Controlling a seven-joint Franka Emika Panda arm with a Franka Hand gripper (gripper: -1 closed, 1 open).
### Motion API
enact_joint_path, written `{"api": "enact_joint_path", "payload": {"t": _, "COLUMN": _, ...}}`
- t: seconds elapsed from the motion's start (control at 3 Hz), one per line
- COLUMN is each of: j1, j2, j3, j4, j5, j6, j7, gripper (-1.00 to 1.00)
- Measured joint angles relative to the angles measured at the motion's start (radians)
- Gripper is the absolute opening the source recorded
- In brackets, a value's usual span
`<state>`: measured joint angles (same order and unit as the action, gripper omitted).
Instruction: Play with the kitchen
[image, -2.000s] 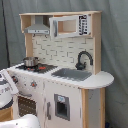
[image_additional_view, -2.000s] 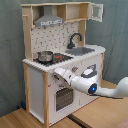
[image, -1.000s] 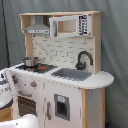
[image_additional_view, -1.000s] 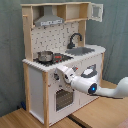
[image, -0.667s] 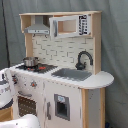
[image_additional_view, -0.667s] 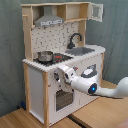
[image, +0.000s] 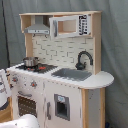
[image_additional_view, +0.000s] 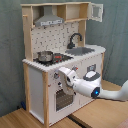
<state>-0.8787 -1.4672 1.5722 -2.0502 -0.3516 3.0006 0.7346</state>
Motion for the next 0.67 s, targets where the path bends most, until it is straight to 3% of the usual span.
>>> {"api": "enact_joint_path", "payload": {"t": 0.67, "j1": 0.102, "j2": 0.0, "j3": 0.0, "j4": -0.017, "j5": 0.0, "j6": -0.168, "j7": -0.06, "gripper": 1.0}}
